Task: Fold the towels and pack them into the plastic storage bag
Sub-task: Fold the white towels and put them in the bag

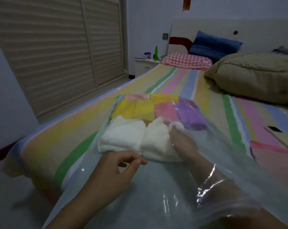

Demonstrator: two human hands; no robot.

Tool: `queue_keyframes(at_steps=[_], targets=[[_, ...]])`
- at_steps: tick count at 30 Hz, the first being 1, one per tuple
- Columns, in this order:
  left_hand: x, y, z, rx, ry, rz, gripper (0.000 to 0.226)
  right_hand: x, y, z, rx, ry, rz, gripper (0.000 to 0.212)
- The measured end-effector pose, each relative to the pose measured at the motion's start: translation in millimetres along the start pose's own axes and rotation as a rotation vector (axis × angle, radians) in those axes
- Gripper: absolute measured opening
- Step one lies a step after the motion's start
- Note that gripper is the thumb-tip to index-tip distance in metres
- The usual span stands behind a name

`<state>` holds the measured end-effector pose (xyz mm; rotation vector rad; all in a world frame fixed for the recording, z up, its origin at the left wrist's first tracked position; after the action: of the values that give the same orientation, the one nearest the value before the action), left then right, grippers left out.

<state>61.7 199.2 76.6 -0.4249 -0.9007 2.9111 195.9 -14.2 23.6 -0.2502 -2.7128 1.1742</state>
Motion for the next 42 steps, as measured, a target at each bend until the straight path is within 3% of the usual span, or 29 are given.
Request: queue_keyframes(at_steps=[2,5,7,10,12,13,16,17,19,21,23,25,28,31,33,37,40,42], targets=[[1,2,2,-0.021,-0.004,-0.013,0.018,-4,-6,13,0.024,-0.033,0.045,0.039],[5,1,2,-0.066,-0.012,-0.001,0.018,-11,-9,19,0.063,-0.025,0.188,0.041],[6,-1,0,-0.077,-0.022,0.031,0.02,-7,-8,-2,0.146,-0.207,0.303,0.043],[7,-2,-5,-0.073,-0.05,0.048,0.015,0,25,-27,0.395,-0.422,0.141,0.067],[8,-1,-9,-0.086,-0.066,0.039,0.017,-5,47,-25,0.456,-0.381,-0.039,0.092],[8,0,-10,-0.091,-0.071,0.031,0.017,-6,54,-23,0.509,-0.389,-0.089,0.095],[10,0,-15,-0.097,-0.074,0.018,0.016,-8,75,-12,0.693,-0.417,-0.133,0.069],[11,-1,-18,-0.098,-0.076,0.014,0.016,-10,76,-15,0.667,-0.379,-0.157,0.066],[11,-5,-22,-0.112,-0.077,0.02,0.015,-9,69,-40,0.465,-0.423,0.043,0.057],[11,-10,-25,-0.124,-0.078,0.063,0.019,-3,76,-74,0.326,-0.597,0.122,0.055],[10,-15,-30,-0.124,-0.095,0.132,0.02,2,94,-106,0.356,-0.786,0.073,0.058],[9,-16,-33,-0.112,-0.112,0.176,0.02,1,119,-128,0.446,-0.858,0.004,0.059],[8,-16,-42,-0.087,-0.157,0.204,0.022,-15,148,-137,0.736,-0.712,-0.285,0.06],[9,-15,-52,-0.08,-0.218,0.206,0.023,-13,154,-133,0.821,-0.704,-0.34,0.059],[10,-14,-55,-0.08,-0.247,0.202,0.023,-2,148,-122,0.765,-0.712,-0.256,0.062],[9,-10,-45,-0.11,-0.224,0.152,0.02,57,102,-79,0.468,-0.716,-0.108,0.096],[7,9,-18,-0.107,-0.169,0.105,0.021,117,52,-36,0.434,-0.791,0.067,0.081],[6,33,9,-0.084,-0.114,0.064,0.022,147,26,2,0.394,-0.775,0.076,0.066]])
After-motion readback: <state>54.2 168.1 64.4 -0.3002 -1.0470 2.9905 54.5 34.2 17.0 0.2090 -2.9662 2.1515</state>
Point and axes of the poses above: each hand's wrist, its own x-axis away from the middle knuckle, its own y-axis out of the palm, z = x × y, the point moved 4 cm from there along -x, towards the middle knuckle, and after that the axes turned 4 degrees about -x, right-handed, at the moved point
